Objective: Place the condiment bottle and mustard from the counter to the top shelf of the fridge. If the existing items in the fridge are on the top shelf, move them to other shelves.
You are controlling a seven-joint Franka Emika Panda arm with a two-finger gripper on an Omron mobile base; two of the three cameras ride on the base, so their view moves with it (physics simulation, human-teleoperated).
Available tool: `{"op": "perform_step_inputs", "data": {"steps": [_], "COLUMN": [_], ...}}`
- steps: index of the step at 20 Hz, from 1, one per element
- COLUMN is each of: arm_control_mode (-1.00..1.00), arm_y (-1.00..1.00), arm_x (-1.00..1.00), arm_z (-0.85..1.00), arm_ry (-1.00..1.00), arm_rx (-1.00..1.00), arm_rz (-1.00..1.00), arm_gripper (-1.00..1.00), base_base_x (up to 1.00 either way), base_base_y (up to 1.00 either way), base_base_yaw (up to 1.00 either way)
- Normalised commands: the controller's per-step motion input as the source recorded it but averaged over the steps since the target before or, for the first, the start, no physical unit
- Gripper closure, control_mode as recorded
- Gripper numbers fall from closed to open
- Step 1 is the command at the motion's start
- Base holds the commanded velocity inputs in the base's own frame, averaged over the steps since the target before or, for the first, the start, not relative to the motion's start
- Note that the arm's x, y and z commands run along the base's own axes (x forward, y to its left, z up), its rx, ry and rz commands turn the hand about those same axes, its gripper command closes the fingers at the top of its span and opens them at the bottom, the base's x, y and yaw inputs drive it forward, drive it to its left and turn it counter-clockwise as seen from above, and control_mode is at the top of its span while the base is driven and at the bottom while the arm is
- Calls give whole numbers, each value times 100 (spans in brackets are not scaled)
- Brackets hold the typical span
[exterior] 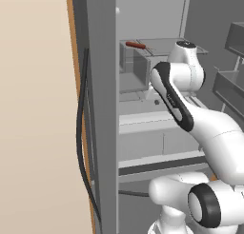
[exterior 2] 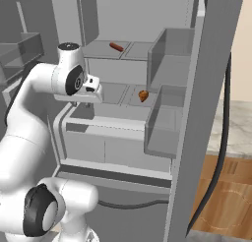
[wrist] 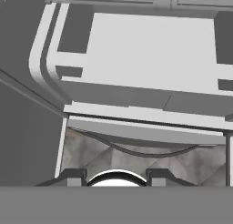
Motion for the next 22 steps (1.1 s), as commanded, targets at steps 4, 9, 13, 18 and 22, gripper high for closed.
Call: {"op": "perform_step_inputs", "data": {"steps": [4,9,13,18,22], "arm_control_mode": [-100,-100,-100,-100,-100], "arm_y": [0,-1,0,-11,-23], "arm_x": [-2,-15,-13,-7,0], "arm_z": [12,38,51,48,50], "arm_ry": [-7,-23,-32,-33,-29], "arm_rx": [0,0,0,2,5], "arm_rz": [6,6,4,2,0], "arm_gripper": [-100,-100,-100,-100,-100], "base_base_x": [0,0,0,0,0], "base_base_y": [0,0,0,0,0], "base_base_yaw": [0,0,0,0,0]}}
